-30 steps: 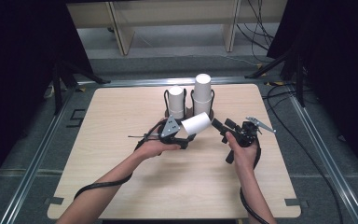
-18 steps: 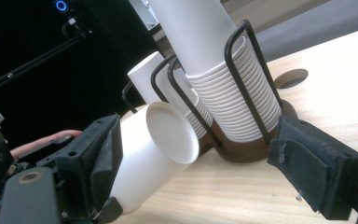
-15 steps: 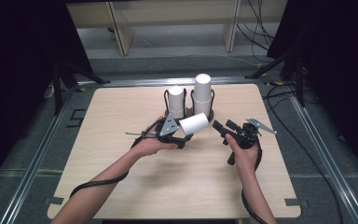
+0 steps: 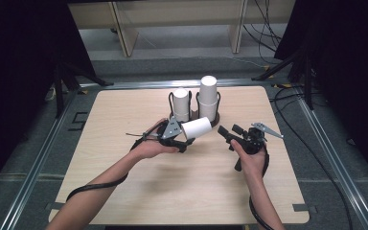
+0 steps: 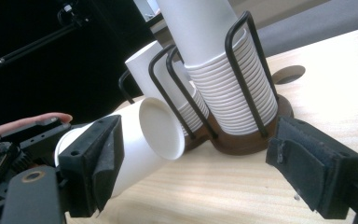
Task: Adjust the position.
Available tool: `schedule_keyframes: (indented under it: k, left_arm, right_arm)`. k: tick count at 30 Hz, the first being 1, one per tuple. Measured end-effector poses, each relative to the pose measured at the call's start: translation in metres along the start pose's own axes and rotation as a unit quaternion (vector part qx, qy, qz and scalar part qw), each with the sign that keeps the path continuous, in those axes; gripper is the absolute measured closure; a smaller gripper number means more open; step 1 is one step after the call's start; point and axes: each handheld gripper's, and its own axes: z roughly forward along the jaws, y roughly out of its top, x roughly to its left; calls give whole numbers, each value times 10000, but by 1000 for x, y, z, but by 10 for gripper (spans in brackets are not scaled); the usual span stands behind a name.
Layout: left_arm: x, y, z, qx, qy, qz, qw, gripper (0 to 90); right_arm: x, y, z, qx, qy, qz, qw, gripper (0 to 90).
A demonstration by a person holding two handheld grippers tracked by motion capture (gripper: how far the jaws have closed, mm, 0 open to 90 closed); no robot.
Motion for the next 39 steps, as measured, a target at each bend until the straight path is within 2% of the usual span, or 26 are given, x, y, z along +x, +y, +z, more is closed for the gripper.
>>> schedule_keyframes:
  k: [3,6,8,9,10,13,22,23,24,30,36,39]
  left_arm:
    - [2,1,-3,50,4,99,9999,256]
    - [2,1,-4,51,-10,87,9999,256]
    - [5,0,-5,79,-1,132,9999,257]
    - [5,0,-5,79,-1,132,9999,258]
    - [5,1,-6,97,-24,152,9998,259]
    - [6,1,-7,116,-38,178,9998,260]
    - [10,3,-10,263,-69,352,9990,262]
    - [10,3,-10,245,-55,357,9990,263]
    - [10,3,-9,193,-70,301,9993,264]
    - [11,4,-9,249,-119,371,9989,265]
    - [11,5,-10,307,-131,460,9984,266]
    - [11,6,-11,330,-146,477,9982,267]
  right_arm:
    - [0,-1,0,21,-9,-24,10000,181]
    - [1,-2,0,46,5,-12,10000,181]
    - [1,-2,0,60,-23,-54,10000,182]
    - [0,-3,1,14,58,-72,10000,182]
    - [0,-3,1,32,10,-151,9999,182]
    - [0,-3,1,49,26,-139,9999,183]
    - [0,-5,0,128,-45,-383,9992,185]
    - [0,-5,0,103,-26,-343,9994,185]
    - [0,-5,-1,185,-109,-343,9992,185]
    - [-2,-4,-2,158,-111,-447,9988,185]
    - [0,-3,-3,154,-53,-363,9992,185]
    - [0,-3,-3,146,-51,-415,9990,185]
